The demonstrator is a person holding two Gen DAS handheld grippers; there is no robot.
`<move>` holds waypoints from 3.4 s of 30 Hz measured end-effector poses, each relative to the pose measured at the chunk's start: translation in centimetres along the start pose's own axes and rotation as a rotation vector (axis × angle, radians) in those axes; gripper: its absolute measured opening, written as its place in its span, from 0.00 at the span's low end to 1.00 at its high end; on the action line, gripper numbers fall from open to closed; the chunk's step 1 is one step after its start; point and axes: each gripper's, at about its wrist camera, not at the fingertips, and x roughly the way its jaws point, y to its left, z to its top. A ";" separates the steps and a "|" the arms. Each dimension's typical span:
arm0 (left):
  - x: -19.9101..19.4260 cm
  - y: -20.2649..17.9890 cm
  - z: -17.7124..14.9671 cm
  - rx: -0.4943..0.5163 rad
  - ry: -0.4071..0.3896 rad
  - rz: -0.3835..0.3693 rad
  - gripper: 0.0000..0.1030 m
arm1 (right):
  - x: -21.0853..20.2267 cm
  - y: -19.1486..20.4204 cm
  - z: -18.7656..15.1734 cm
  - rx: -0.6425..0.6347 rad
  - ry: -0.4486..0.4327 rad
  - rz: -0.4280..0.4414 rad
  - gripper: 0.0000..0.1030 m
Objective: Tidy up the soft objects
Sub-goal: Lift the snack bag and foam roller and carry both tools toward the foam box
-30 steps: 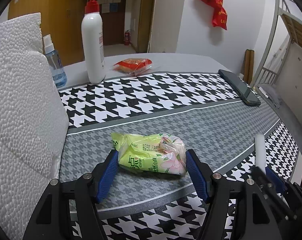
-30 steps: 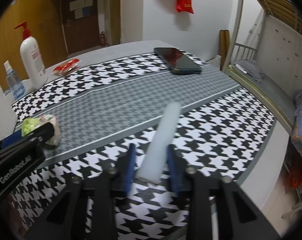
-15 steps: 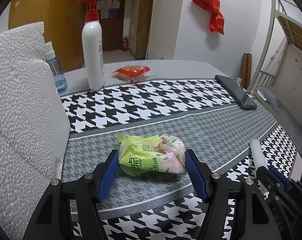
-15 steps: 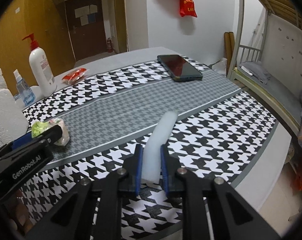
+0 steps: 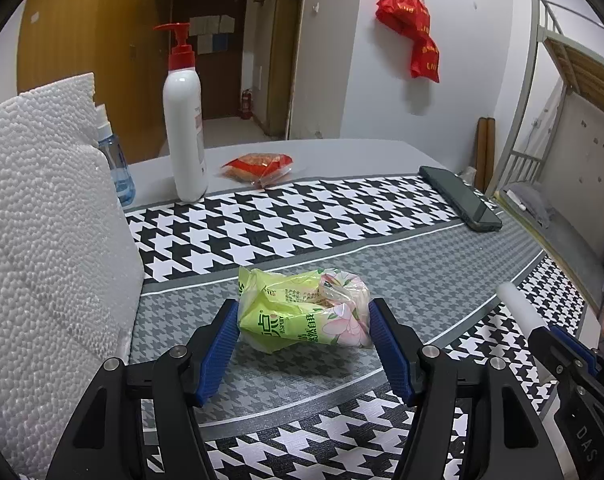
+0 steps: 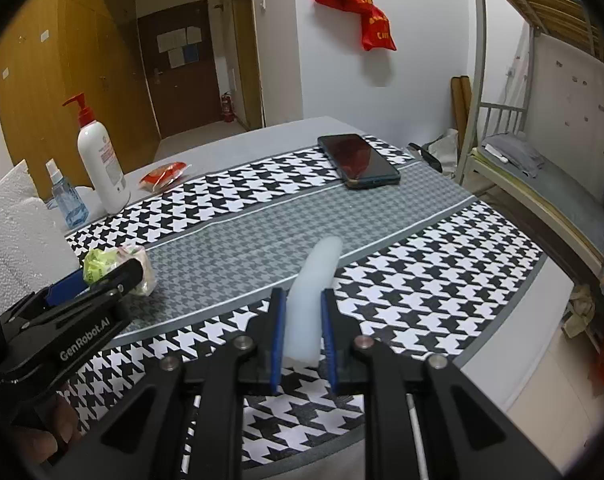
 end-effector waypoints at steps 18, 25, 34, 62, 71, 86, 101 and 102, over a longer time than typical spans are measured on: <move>-1.2 0.0 0.3 -0.005 -0.039 -0.017 0.64 | -1.7 -1.0 0.7 -0.005 -0.046 0.058 0.20; -1.8 -1.0 0.3 0.037 -0.056 -0.022 0.64 | -3.0 -1.6 0.7 0.006 -0.088 0.101 0.20; -4.1 -2.0 0.6 0.078 -0.108 0.007 0.64 | -4.3 -2.3 0.5 0.018 -0.124 0.152 0.20; -12.1 -2.2 0.6 0.111 -0.290 0.034 0.64 | -11.0 -2.7 0.4 0.005 -0.273 0.248 0.20; -15.1 -1.6 0.7 0.114 -0.370 0.030 0.64 | -12.4 -2.0 0.5 -0.022 -0.299 0.275 0.20; -20.2 0.5 0.6 0.106 -0.483 0.080 0.64 | -14.1 0.4 1.3 -0.099 -0.332 0.357 0.20; -22.3 2.7 0.2 0.085 -0.529 0.121 0.64 | -14.8 3.1 2.4 -0.175 -0.352 0.452 0.20; -22.4 3.1 0.1 0.081 -0.530 0.125 0.64 | -14.9 3.3 2.4 -0.182 -0.355 0.458 0.20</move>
